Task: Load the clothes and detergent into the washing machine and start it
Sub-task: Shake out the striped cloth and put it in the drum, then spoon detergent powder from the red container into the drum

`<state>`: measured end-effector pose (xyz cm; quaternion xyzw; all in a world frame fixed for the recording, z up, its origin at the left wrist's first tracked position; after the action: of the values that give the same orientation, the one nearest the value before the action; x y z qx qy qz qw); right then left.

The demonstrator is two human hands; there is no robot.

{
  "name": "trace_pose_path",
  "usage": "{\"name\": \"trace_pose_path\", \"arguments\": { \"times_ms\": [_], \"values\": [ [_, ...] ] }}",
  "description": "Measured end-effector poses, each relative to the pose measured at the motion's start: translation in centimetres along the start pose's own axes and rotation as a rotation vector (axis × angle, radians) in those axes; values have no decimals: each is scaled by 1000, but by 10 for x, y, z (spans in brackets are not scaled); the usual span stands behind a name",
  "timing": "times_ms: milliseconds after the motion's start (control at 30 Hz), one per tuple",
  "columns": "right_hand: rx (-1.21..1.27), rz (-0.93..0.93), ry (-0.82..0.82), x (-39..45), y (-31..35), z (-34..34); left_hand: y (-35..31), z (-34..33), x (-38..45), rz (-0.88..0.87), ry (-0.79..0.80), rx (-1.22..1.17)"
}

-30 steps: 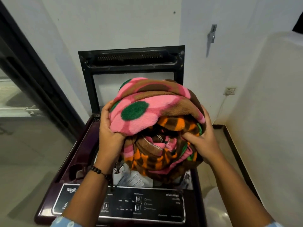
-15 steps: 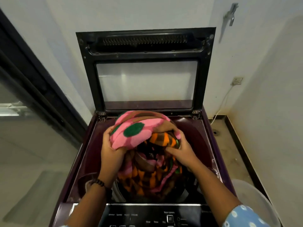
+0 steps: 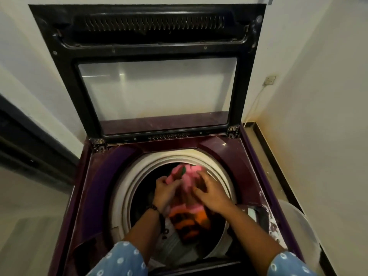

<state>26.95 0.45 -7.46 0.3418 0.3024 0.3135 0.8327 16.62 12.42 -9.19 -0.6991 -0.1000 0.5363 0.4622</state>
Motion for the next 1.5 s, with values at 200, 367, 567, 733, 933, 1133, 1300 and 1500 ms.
{"name": "trace_pose_path", "arguments": {
  "times_ms": [200,367,567,733,933,1133,1300,1500],
  "values": [
    [-123,-39,45,4,-11,-18,17,-13,20,-9,66,177],
    [-260,-45,57,4,-9,-27,27,-7,31,-190,45,448],
    [-417,-37,66,-6,-5,-21,3,-12,-5,-415,103,889],
    [-519,-9,-7,-23,2,0,-2,-20,-29,-585,90,1189],
    [-578,27,-133,-46,10,29,-15,-38,-64,-797,11,1433],
    [-646,43,-304,-73,9,67,-23,-67,-96,-955,-81,1531],
    [-646,6,-351,-97,-9,104,-21,-97,-120,-987,-80,1544],
    [-579,-41,-447,-135,-42,161,-20,-158,-154,-1061,-29,1525]
  ]
}}
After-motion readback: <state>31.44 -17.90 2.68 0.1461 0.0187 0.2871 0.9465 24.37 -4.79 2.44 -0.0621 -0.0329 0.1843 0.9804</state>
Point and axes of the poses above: each hand's wrist, its own x-axis towards the middle knuckle, its own z-axis out of the back of the hand, y = z × x, the point moved 2 cm from there along x, towards the middle knuckle, and after that the axes turned 2 degrees about -y, right-handed, at the moved point
